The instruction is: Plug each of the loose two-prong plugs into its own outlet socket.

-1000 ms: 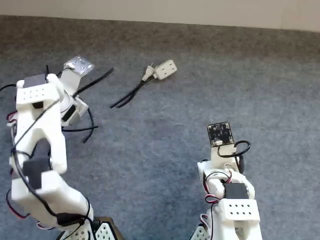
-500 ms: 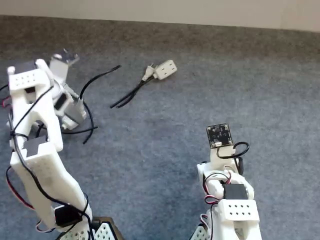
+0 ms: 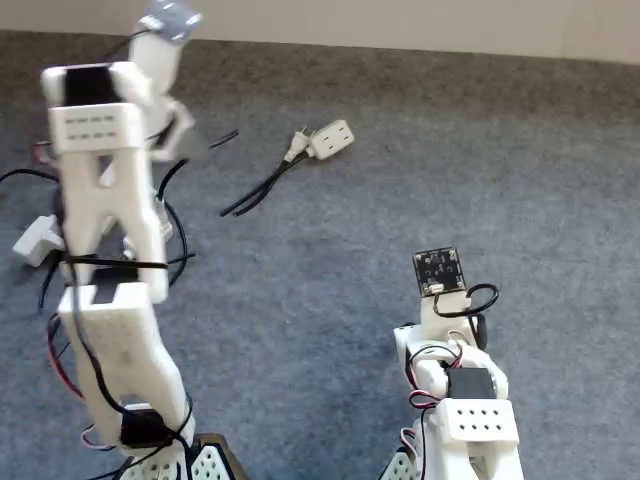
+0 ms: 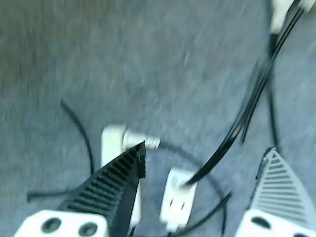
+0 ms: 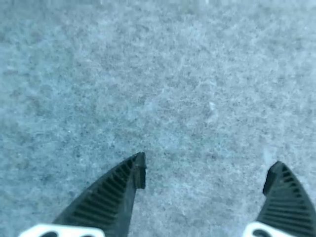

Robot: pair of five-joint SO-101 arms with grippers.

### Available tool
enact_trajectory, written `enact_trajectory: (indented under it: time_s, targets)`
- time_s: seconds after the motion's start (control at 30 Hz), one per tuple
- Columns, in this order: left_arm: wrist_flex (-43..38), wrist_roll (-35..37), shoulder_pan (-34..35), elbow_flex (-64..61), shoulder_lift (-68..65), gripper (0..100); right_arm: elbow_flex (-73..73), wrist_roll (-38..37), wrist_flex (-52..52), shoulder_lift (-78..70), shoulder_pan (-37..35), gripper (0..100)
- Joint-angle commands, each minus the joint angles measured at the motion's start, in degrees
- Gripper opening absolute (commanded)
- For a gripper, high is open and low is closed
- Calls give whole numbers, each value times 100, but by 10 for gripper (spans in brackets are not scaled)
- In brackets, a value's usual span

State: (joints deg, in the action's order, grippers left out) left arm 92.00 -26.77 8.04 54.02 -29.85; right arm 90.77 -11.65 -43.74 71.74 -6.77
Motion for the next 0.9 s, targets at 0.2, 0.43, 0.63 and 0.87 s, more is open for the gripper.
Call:
enact_trajectory:
  time_s: [0.2,0.43,0.63,0.87]
  targets:
    - [-1169,-62,-1798,215,-787,357,-22,-53,92,57,-92,365]
    - [-3156,-79,-1859,242,-2105,354,-13,-53,92,66,-92,365]
    - [-4149,-70,-1736,242,-2976,287,-13,-246,92,75,-92,365]
    - [-4000,-44,-1332,215,-3284,256,-4,-273,84,75,-251,365]
